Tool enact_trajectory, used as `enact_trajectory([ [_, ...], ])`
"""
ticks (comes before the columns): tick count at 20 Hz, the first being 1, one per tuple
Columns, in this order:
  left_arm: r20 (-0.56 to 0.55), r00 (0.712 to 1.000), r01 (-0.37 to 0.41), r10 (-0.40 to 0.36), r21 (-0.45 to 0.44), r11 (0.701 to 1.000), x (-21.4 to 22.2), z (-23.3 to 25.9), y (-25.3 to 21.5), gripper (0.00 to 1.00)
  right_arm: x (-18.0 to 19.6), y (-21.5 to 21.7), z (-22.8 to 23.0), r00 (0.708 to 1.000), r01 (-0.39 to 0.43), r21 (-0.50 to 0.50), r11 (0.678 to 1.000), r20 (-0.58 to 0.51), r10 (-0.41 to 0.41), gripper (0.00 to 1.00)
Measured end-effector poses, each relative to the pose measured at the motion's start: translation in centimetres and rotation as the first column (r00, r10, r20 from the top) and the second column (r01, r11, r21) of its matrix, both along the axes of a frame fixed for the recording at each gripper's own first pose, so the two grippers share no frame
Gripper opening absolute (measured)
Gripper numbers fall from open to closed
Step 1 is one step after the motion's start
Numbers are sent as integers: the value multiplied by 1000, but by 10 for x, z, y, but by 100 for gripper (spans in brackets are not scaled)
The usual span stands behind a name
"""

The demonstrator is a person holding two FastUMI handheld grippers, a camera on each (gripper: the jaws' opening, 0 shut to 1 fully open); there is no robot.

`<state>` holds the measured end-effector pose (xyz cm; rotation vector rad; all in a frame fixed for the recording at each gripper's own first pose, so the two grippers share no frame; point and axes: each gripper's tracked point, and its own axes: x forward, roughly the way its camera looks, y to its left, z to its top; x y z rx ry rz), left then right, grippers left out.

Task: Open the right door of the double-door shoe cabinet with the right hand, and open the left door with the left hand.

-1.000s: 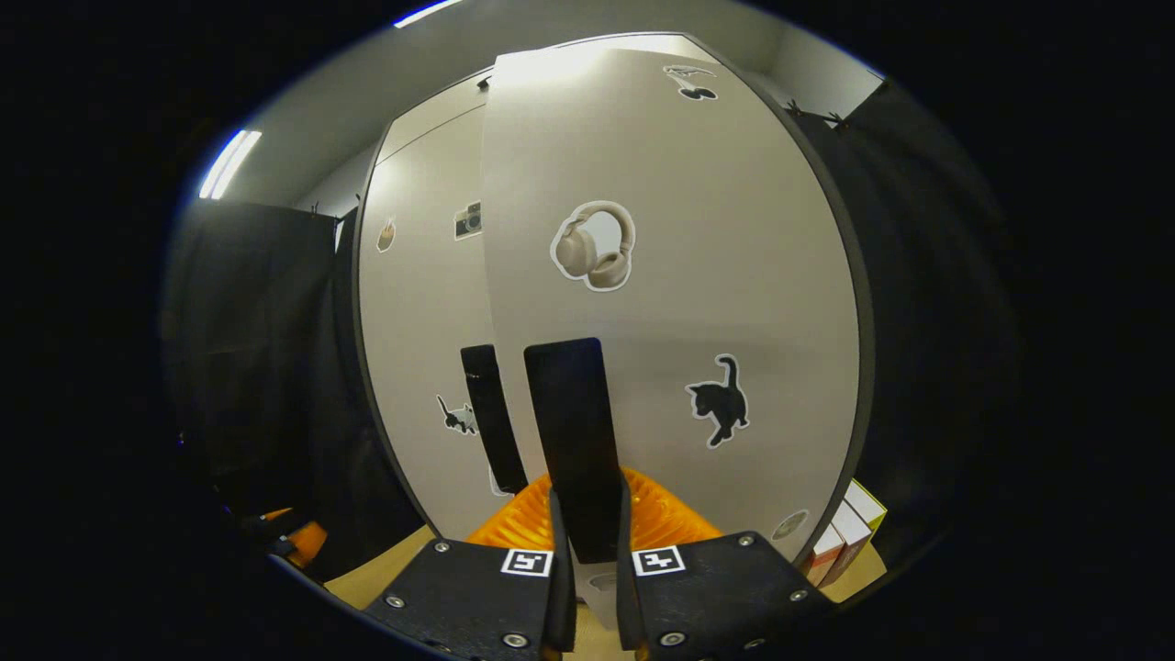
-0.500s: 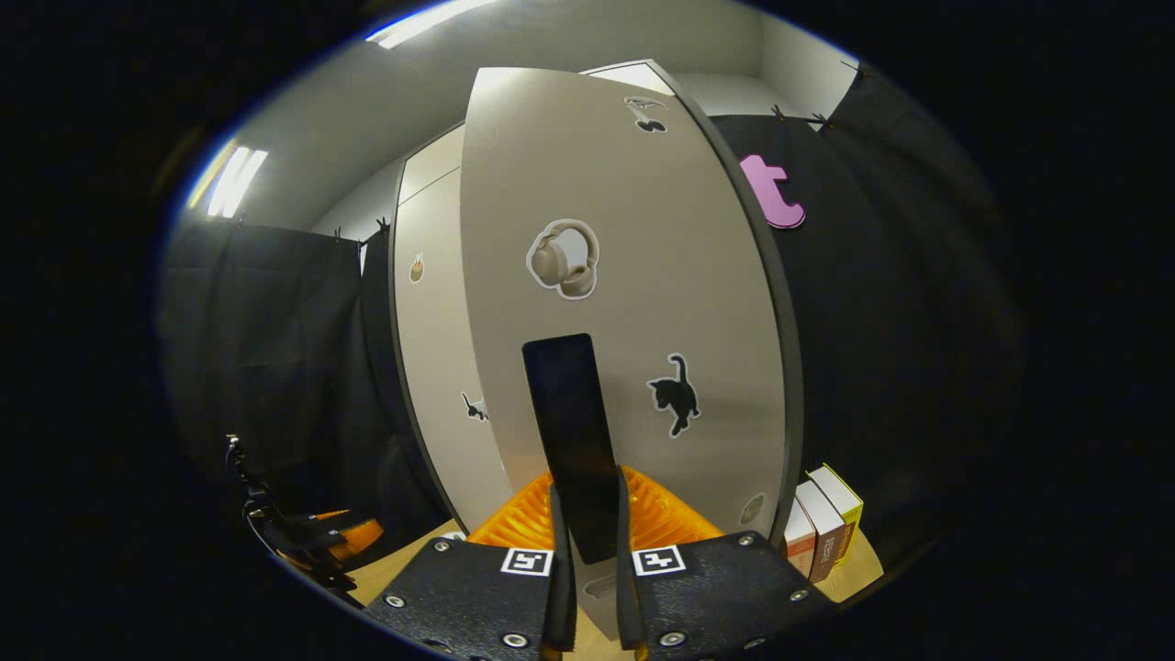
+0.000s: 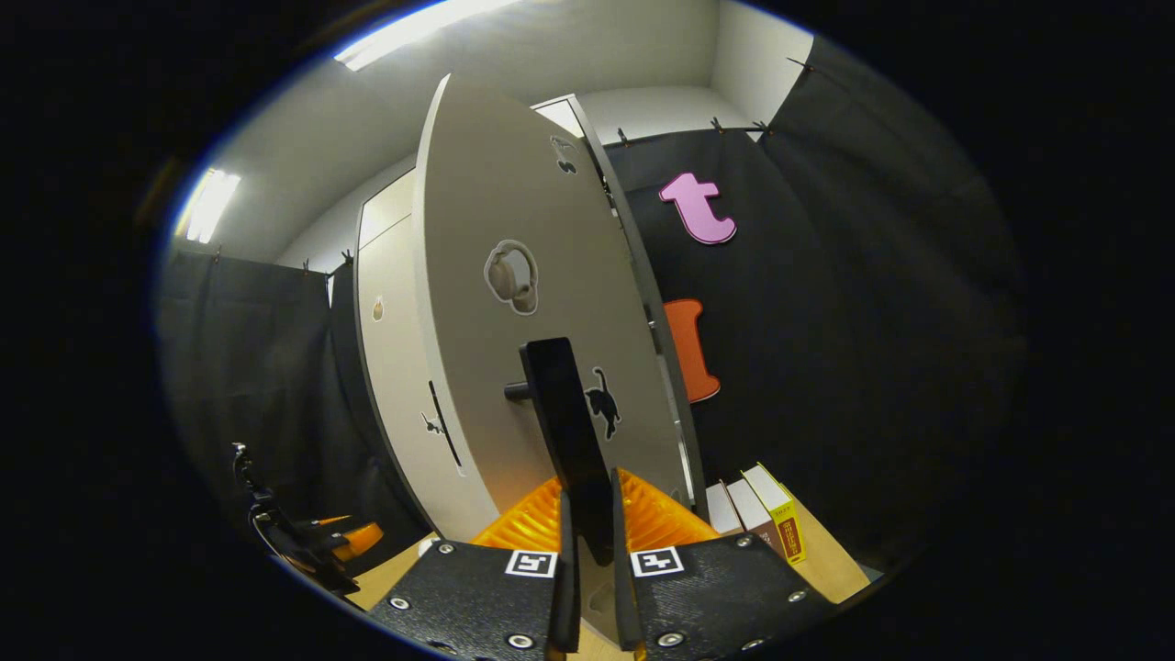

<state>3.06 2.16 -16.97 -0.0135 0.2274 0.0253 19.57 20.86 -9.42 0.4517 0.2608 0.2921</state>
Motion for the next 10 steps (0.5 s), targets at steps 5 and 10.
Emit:
enact_trajectory([
  [5,38,999,26,-28,48,999,4,19,-33,95,6,-19,-4,999,42,7,999,10,-42,14],
  [10,51,997,60,-61,20,998,18,29,-63,95,5,-42,-14,997,81,-12,997,-5,-81,11],
])
